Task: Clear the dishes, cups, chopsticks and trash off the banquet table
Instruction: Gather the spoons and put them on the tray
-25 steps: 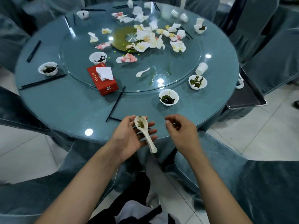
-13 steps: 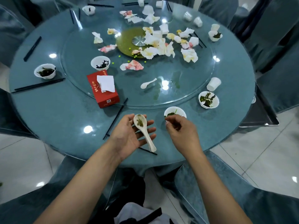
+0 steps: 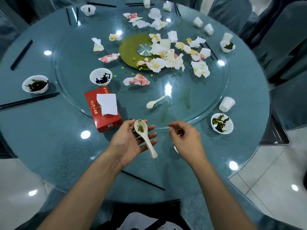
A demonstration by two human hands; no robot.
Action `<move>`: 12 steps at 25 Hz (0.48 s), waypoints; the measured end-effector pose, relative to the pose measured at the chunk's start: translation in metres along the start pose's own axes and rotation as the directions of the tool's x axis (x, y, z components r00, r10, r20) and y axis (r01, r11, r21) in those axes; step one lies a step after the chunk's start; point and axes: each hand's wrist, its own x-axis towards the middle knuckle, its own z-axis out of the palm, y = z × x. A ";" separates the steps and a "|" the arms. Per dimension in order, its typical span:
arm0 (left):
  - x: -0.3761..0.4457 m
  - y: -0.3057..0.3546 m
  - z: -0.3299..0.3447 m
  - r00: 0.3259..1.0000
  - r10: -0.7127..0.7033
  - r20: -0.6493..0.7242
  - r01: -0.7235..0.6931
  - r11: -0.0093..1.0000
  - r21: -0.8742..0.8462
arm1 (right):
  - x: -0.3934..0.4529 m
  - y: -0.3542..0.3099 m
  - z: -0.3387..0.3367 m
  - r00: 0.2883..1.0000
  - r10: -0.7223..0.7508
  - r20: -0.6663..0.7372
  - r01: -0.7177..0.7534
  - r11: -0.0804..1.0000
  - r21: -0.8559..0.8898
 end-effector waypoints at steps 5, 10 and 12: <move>0.028 0.013 0.001 1.000 -0.005 -0.029 0.005 1.000 -0.011 | 0.036 0.001 0.008 0.999 -0.007 0.040 0.008 0.999 -0.037; 0.057 0.024 0.005 0.998 -0.010 -0.069 0.006 0.998 -0.055 | 0.078 0.001 0.020 0.993 -0.012 0.113 0.023 0.995 -0.096; 0.069 0.028 0.006 0.996 -0.010 -0.083 0.004 0.998 -0.070 | 0.097 0.002 0.024 0.991 -0.002 0.131 0.015 0.995 -0.098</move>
